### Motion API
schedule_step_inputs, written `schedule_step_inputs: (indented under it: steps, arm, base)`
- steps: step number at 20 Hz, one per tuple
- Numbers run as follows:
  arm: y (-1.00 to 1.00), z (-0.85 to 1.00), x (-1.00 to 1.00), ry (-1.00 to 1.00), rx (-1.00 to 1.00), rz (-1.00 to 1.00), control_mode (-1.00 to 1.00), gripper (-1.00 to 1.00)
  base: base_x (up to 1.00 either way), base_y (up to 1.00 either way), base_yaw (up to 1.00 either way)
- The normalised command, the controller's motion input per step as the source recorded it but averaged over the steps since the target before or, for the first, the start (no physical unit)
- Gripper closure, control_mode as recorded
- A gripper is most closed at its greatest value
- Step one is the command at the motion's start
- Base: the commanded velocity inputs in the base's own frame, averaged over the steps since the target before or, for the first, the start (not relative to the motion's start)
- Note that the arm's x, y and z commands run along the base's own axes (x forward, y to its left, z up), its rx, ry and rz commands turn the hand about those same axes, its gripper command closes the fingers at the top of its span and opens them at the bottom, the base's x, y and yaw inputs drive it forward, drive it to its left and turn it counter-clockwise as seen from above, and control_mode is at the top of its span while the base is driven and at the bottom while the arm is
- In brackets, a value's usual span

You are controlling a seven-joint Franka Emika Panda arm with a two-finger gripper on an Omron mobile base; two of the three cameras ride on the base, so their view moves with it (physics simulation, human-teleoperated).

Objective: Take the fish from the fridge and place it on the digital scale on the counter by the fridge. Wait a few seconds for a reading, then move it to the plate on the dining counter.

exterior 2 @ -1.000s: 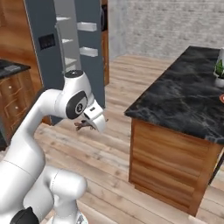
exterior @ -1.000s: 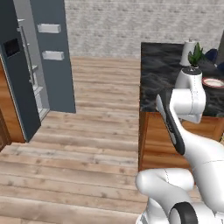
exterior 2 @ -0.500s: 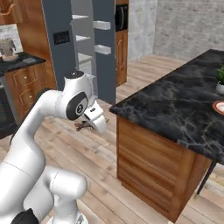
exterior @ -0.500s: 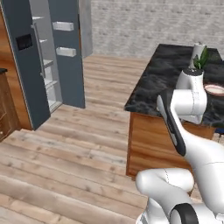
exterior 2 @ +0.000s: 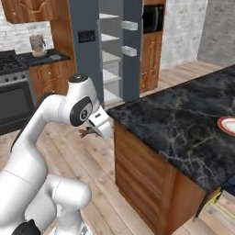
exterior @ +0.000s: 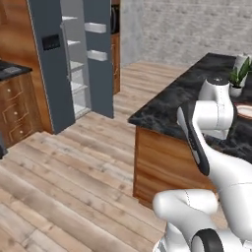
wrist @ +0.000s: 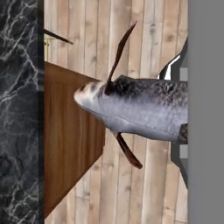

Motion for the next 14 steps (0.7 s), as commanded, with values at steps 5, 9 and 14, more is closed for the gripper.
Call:
schedule_step_inputs:
  steps: [5,9,14]
  arm:
    - [0.0,0.0,0.0,0.0,0.0,0.0,1.0,1.0]
    - [0.0,0.0,0.0,0.0,0.0,0.0,1.0,1.0]
    - [0.0,0.0,0.0,0.0,0.0,0.0,1.0,1.0]
  base:
    - [-0.08,-1.0,0.47]
    - [-0.35,-1.0,0.5]
    - [-0.72,-1.0,0.51]
